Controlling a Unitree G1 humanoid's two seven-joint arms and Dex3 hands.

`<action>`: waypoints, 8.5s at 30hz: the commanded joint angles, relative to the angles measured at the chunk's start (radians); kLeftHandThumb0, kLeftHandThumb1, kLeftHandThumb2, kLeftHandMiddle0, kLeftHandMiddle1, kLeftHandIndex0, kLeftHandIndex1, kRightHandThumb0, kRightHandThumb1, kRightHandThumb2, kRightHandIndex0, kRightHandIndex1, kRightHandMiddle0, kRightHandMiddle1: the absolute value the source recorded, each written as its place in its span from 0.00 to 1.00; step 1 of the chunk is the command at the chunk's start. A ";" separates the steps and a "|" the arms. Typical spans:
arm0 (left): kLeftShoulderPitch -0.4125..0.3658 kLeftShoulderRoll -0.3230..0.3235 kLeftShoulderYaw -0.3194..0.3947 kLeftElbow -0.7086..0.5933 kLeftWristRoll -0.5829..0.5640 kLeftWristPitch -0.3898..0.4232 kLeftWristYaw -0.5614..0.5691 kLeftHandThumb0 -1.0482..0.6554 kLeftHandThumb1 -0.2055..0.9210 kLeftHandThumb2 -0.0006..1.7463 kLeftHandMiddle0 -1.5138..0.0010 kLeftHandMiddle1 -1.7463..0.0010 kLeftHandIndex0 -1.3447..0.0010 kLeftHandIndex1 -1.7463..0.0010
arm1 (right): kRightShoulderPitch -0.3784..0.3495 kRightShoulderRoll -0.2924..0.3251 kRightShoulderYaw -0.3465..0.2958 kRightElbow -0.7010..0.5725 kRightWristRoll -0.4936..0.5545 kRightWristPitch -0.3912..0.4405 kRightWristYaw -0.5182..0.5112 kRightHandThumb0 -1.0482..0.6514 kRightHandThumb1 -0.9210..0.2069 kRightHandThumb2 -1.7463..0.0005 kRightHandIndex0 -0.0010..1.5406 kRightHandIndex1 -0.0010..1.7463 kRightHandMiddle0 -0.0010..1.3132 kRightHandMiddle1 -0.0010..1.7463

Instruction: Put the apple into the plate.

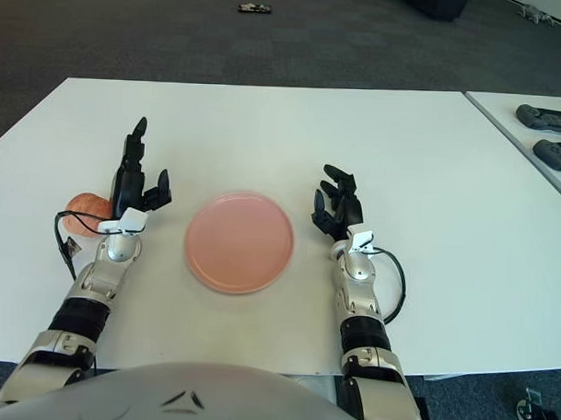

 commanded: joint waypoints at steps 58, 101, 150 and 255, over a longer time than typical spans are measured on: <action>0.247 0.411 0.205 -1.003 0.410 0.683 -0.946 0.00 1.00 0.38 1.00 1.00 1.00 1.00 | -0.024 0.012 -0.009 0.117 0.005 0.073 0.015 0.34 0.15 0.52 0.16 0.44 0.00 0.48; 0.086 0.761 0.108 -0.533 0.084 0.392 -1.096 0.00 1.00 0.11 1.00 1.00 1.00 1.00 | -0.046 0.007 -0.009 0.130 0.010 0.085 0.023 0.34 0.20 0.48 0.13 0.45 0.00 0.51; -0.071 0.750 -0.210 -0.327 0.343 0.430 -1.124 0.00 1.00 0.13 1.00 1.00 1.00 1.00 | -0.050 0.004 -0.047 0.155 0.038 0.065 0.057 0.33 0.18 0.49 0.13 0.47 0.00 0.56; -0.176 0.674 -0.375 -0.170 0.413 0.468 -1.344 0.10 0.96 0.11 0.69 0.27 0.97 0.02 | -0.054 -0.010 -0.045 0.144 0.043 0.070 0.045 0.32 0.15 0.52 0.15 0.47 0.00 0.58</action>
